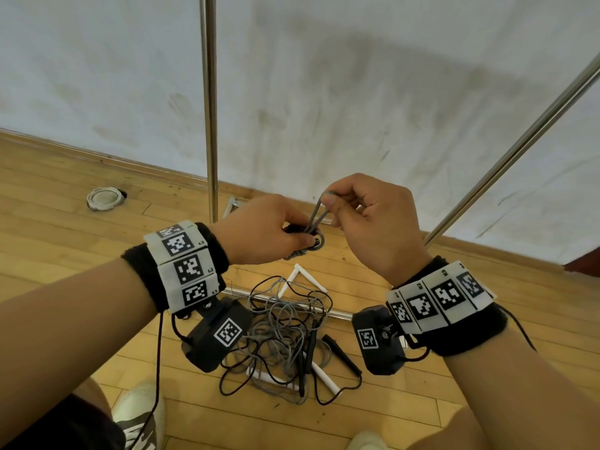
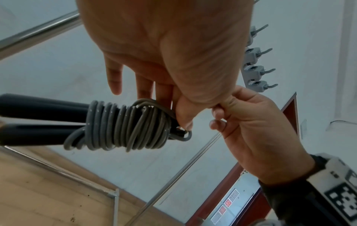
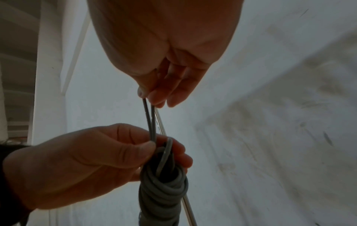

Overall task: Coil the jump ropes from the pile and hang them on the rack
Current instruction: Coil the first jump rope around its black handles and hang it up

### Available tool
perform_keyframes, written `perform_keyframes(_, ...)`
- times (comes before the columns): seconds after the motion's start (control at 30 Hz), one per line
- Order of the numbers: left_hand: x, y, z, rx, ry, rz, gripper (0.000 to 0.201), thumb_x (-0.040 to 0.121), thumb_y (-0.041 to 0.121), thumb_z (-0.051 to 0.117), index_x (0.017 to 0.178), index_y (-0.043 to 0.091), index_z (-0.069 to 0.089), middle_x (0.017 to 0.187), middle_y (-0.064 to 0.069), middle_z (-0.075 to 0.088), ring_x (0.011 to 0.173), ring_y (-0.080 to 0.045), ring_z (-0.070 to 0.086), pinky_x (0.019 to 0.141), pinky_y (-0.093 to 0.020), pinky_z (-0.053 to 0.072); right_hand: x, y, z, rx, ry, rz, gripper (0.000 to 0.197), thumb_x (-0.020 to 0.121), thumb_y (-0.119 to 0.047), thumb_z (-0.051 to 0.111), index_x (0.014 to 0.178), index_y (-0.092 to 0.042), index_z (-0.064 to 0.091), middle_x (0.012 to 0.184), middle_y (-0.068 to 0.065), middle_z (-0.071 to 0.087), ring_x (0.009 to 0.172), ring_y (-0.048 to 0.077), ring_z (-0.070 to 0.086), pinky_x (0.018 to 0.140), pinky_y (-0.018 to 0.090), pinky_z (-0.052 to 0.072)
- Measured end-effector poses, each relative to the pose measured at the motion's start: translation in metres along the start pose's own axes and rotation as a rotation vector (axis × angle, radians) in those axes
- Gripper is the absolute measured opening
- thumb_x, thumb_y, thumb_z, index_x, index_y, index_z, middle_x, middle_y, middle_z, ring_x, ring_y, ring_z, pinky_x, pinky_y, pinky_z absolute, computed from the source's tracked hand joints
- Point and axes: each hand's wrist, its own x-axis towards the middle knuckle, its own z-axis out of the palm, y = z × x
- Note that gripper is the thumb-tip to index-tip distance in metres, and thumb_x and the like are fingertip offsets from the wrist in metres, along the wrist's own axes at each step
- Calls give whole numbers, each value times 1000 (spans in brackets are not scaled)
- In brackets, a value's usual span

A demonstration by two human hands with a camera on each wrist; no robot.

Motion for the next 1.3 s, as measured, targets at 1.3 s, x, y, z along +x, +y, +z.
perform_keyframes(1.3,70,159,-295,-143,616,311,6,86,15,71,88,15,76,73,3,76,68,-9,73,55,-8,47,239,-160,-91,441,269,-67,16,85,-4,72,90,-19,70,76,0,74,70,10,70,62,20,55)
